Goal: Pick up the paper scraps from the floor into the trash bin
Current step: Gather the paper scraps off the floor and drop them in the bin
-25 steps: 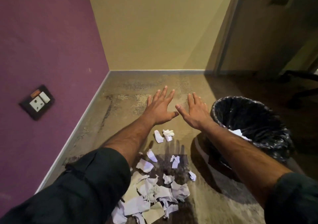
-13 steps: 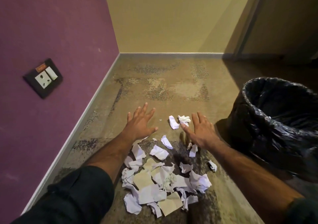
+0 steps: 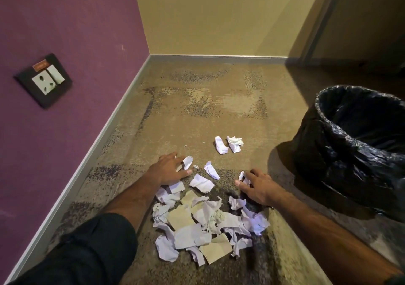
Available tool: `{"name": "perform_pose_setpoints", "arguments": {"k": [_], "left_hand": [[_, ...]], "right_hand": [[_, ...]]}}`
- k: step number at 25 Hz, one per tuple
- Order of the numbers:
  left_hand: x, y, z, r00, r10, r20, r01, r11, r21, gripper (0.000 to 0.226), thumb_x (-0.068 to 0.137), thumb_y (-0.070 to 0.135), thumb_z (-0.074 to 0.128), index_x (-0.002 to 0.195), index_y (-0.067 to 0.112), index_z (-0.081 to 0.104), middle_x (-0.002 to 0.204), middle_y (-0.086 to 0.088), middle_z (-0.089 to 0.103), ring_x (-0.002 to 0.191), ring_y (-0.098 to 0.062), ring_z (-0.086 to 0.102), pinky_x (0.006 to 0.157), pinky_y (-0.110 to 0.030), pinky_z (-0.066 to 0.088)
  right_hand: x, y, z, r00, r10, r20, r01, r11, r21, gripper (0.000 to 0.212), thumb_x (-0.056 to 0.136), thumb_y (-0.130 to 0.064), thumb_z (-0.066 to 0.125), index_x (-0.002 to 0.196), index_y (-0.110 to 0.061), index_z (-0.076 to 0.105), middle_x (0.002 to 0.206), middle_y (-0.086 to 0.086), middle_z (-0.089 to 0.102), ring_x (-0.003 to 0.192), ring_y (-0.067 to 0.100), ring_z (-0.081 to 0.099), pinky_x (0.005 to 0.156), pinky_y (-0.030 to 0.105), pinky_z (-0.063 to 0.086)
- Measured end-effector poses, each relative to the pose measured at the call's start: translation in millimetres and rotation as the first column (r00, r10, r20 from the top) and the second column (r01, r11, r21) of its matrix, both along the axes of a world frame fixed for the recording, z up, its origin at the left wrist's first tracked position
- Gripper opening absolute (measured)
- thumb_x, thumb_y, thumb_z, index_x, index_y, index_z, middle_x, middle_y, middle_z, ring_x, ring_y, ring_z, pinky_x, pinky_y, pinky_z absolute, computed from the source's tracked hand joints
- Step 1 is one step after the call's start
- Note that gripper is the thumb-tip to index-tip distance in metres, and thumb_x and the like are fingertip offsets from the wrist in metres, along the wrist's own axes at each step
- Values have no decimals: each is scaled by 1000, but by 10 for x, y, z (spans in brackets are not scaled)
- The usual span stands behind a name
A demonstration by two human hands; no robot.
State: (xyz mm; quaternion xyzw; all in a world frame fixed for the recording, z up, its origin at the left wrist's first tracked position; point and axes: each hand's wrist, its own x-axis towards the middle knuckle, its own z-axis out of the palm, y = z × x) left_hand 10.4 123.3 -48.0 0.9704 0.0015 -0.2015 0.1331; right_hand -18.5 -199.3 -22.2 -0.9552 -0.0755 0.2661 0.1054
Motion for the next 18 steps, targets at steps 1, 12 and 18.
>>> {"name": "perform_pose_setpoints", "arguments": {"k": [1, 12, 18], "left_hand": [[-50, -1, 13, 1000, -5, 22, 5, 1000, 0, 82, 89, 74, 49, 157, 32, 32, 168, -1, 18, 153, -32, 18, 118, -52, 28], [-711, -37, 359, 956, -198, -216, 210, 977, 38, 138, 39, 99, 57, 158, 41, 16, 170, 7, 0, 156, -25, 9, 120, -58, 23], [-995, -466, 356, 915, -269, -300, 269, 962, -44, 140, 54, 63, 89, 157, 44, -3, 168, 9, -15, 155, -27, -7, 118, -65, 21]], "right_hand": [[-29, -5, -16, 1000, 10, -1, -10, 1000, -13, 85, 93, -73, 25, 157, -18, 26, 165, 9, 17, 147, 37, 25, 117, 51, 30], [-449, 44, 173, 972, 130, -196, -160, 977, -143, 141, 44, -90, 69, 158, -25, 16, 163, 8, 11, 146, 39, 25, 114, 57, 34], [-799, 129, -16, 987, 149, -65, -155, 983, -98, 133, 56, -52, 91, 157, -21, 10, 163, 12, 6, 141, 40, 37, 112, 49, 41]]}}
